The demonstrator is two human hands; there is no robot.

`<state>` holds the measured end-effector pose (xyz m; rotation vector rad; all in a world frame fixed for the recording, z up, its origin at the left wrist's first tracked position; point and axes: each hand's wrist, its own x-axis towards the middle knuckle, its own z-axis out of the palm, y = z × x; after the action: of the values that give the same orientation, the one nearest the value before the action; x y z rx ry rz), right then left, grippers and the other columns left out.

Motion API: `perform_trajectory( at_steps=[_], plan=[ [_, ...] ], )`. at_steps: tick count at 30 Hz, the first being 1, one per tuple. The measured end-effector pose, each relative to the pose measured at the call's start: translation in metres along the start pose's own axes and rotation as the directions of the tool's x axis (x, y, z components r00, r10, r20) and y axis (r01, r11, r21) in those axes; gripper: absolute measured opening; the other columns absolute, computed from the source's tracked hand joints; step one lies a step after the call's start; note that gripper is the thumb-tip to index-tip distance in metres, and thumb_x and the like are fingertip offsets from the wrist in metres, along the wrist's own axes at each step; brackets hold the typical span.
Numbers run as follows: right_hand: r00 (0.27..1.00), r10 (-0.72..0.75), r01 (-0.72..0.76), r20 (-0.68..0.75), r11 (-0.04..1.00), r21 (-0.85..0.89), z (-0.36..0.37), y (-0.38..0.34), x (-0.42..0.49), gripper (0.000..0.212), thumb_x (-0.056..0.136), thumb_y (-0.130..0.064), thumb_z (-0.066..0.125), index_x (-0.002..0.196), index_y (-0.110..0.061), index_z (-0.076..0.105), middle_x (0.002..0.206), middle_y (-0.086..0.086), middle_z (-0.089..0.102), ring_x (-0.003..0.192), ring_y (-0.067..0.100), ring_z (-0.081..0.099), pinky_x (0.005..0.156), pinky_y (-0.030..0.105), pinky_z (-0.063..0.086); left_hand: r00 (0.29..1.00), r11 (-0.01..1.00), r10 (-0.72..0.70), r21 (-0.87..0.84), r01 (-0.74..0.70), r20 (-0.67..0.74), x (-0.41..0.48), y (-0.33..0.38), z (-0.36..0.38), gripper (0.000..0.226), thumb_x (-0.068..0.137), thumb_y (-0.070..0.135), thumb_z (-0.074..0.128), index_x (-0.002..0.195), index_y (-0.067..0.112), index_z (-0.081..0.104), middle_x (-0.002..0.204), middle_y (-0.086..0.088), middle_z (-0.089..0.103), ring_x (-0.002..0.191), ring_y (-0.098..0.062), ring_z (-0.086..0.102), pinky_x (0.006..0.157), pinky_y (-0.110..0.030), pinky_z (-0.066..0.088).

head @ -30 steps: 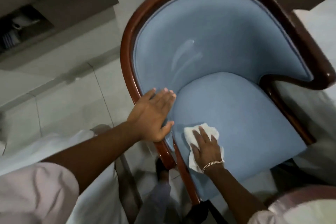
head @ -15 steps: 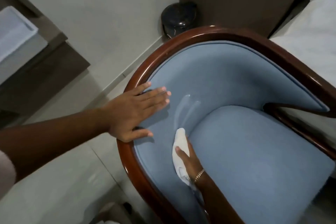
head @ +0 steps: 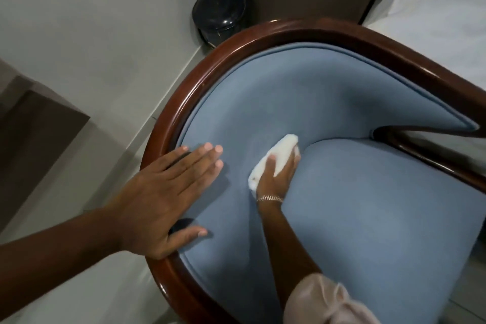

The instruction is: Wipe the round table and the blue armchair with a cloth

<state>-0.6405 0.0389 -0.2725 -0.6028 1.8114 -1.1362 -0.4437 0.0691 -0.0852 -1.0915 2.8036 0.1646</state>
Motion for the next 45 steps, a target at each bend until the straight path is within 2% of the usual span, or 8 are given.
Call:
perform_trajectory(
  at_steps=[9,14,23,25,27,30,39,45],
  plan=[
    [0.897,-0.441,0.441,0.008,0.894,-0.078,0.045,-0.069,-0.043,0.061,0.094,-0.048,0.053,0.151,-0.033,0.036,0.167,0.001,0.023,0.153,0.018,0.022,0.118,0.031,0.023,1.000,1.000,-0.014,0.020,0.014,0.024,-0.001,0.002,-0.002,0.091,0.095,0.064,0.040,0.158,0.000,0.022,0.170,-0.018,0.019,0.159,-0.033,0.015,0.126,-0.051,0.019],
    [0.975,-0.192,0.184,-0.114,0.980,-0.080,0.022,-0.033,0.005,0.064,0.094,-0.038,0.055,0.151,-0.016,0.039,0.163,0.014,0.029,0.150,0.031,0.028,0.122,0.042,0.027,0.999,1.000,-0.004,0.013,0.005,-0.036,-0.003,0.001,0.000,0.091,0.095,0.061,0.042,0.159,0.001,0.020,0.171,-0.018,0.016,0.159,-0.032,0.013,0.130,-0.047,0.011],
    [0.860,-0.131,0.197,0.494,0.977,-0.085,-0.049,-0.066,-0.145,0.053,0.088,-0.050,0.059,0.140,-0.050,0.047,0.150,-0.018,0.050,0.138,0.003,0.047,0.119,0.033,0.033,0.986,0.985,-0.104,-0.152,0.085,-0.127,-0.005,0.009,-0.029,0.086,0.095,0.055,0.054,0.157,0.001,0.027,0.168,-0.015,0.022,0.159,-0.028,0.014,0.129,-0.050,0.018],
    [0.896,-0.105,0.117,0.432,0.993,-0.002,-0.036,-0.109,-0.171,0.056,0.083,-0.064,0.054,0.137,-0.049,0.052,0.144,-0.019,0.056,0.133,0.002,0.052,0.118,0.041,0.039,0.914,0.785,-0.384,-0.567,0.250,-0.129,-0.009,0.017,-0.048,0.083,0.094,0.048,0.060,0.157,0.005,0.027,0.168,-0.007,0.025,0.157,-0.014,0.018,0.129,-0.043,0.019],
    [0.904,-0.251,0.240,0.347,0.968,0.076,-0.014,-0.149,-0.196,0.057,0.089,-0.059,0.049,0.143,-0.039,0.050,0.151,-0.016,0.050,0.141,0.004,0.045,0.122,0.043,0.033,0.795,0.211,-0.607,-0.959,0.189,0.023,-0.027,0.013,-0.074,0.073,0.090,0.036,0.065,0.153,0.007,0.040,0.153,0.000,0.053,0.139,-0.004,0.048,0.117,-0.029,0.040],
    [0.729,-0.567,0.600,0.384,0.799,0.043,0.048,-0.202,-0.231,0.046,0.101,-0.040,0.041,0.147,-0.046,0.042,0.160,-0.024,0.032,0.150,0.001,0.027,0.125,0.042,0.024,0.722,-0.287,-0.669,-0.957,-0.037,0.173,-0.089,-0.030,-0.100,0.051,0.083,0.037,0.078,0.125,0.009,0.068,0.112,0.001,0.079,0.102,-0.015,0.073,0.086,-0.028,0.059],
    [0.500,-0.095,0.227,0.861,0.974,-0.025,0.346,-0.299,-0.301,0.069,0.082,-0.024,0.080,0.142,-0.025,0.046,0.135,-0.002,0.059,0.123,0.021,0.060,0.099,0.037,0.054,0.363,-0.497,-0.868,-0.592,-0.634,0.340,-0.289,-0.246,-0.104,0.037,0.087,0.013,0.063,0.121,0.001,0.072,0.123,-0.023,0.074,0.110,-0.039,0.073,0.083,-0.049,0.063],
    [0.588,-0.225,0.547,0.777,0.818,-0.177,0.461,-0.275,-0.304,0.046,0.084,-0.031,0.078,0.126,-0.021,0.063,0.127,0.002,0.068,0.116,0.023,0.062,0.089,0.024,0.044,-0.052,-0.453,-0.882,-0.874,-0.174,0.468,-0.308,-0.339,-0.058,0.058,0.090,0.022,0.073,0.142,0.014,0.050,0.140,-0.013,0.062,0.125,-0.038,0.060,0.102,-0.058,0.054]
  ],
)
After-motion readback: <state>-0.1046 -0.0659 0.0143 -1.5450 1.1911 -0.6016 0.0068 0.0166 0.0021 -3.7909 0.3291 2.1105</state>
